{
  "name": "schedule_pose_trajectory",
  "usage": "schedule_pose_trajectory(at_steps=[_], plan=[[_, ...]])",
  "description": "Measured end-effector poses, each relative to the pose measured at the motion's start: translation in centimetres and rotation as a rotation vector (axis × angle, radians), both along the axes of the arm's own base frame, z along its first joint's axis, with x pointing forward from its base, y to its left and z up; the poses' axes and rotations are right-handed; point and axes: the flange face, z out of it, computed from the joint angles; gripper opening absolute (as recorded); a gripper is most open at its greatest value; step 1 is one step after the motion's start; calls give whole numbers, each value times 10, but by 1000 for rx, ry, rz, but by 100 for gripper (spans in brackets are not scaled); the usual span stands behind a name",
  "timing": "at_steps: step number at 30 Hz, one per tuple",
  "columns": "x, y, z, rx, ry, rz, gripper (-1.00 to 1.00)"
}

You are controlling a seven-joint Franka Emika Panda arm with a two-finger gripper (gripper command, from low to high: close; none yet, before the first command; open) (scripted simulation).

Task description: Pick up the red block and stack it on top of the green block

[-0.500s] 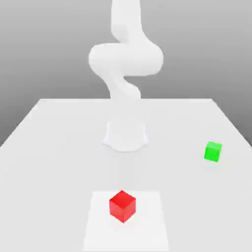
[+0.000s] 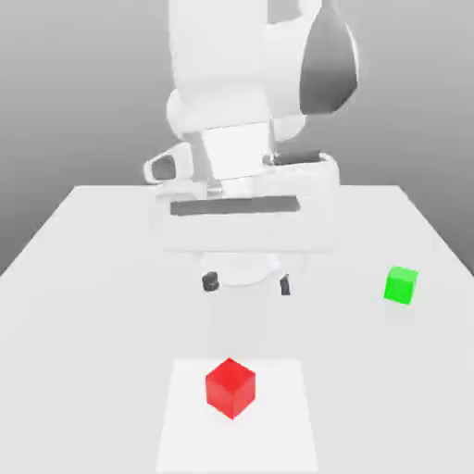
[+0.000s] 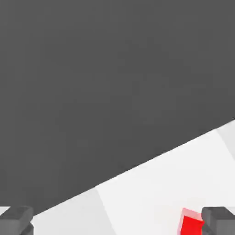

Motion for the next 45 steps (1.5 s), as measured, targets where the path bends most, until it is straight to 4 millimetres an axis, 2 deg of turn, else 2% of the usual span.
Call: schedule_pose_trajectory(at_steps=[3,5,15,16,23,33,35,37,38,40,45], plan=[[-24,-5,-56,-44,100,-97,0],[-37,-11,-82,-73,140,-147,0],[-40,-8,-147,-83,151,-149,0],[-41,-8,-152,-82,153,-150,-100],[-41,-8,-152,-83,151,-150,-100],[-40,-8,-94,-83,150,-150,-100],[-44,9,-88,-80,154,-131,-100],[-49,39,-84,-77,158,-100,-100],[-54,57,-83,-76,160,-78,-100],[-70,111,-80,-80,161,18,-100],[-114,187,-73,-84,165,121,-100]])
